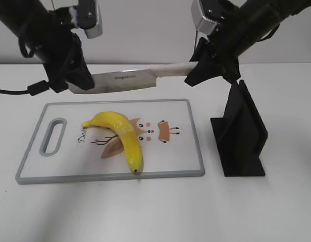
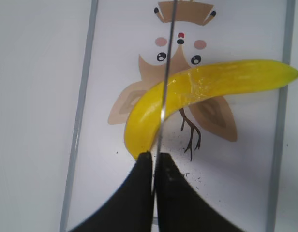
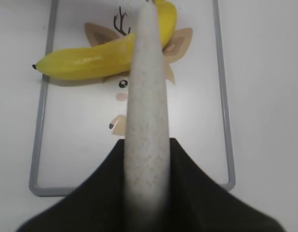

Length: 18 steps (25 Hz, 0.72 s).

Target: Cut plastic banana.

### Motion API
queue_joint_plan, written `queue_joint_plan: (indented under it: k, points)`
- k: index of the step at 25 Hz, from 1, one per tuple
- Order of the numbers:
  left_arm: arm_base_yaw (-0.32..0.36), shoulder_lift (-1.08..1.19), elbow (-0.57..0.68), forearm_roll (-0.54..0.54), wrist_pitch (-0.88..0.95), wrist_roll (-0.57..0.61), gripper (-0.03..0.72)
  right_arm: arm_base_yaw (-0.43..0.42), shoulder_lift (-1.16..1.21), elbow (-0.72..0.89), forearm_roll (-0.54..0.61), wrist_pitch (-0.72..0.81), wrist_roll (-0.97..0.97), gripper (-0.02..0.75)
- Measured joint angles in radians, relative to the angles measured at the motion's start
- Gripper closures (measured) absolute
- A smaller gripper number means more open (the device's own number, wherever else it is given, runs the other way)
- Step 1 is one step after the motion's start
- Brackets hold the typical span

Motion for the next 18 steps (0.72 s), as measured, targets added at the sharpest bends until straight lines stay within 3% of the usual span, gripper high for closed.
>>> queue_joint_plan:
  k: [11,18]
  points:
    - [-0.037,0.272,-0.009,0.026,-0.02,-0.129,0.708,0.008,0.242,-0.007,-0.087,-0.024,0.037,0.568]
    - [-0.093,0.313,-0.024,0.131,-0.04,-0.201,0.709,0.037,0.284,-0.012,-0.205,-0.054,0.106,0.564]
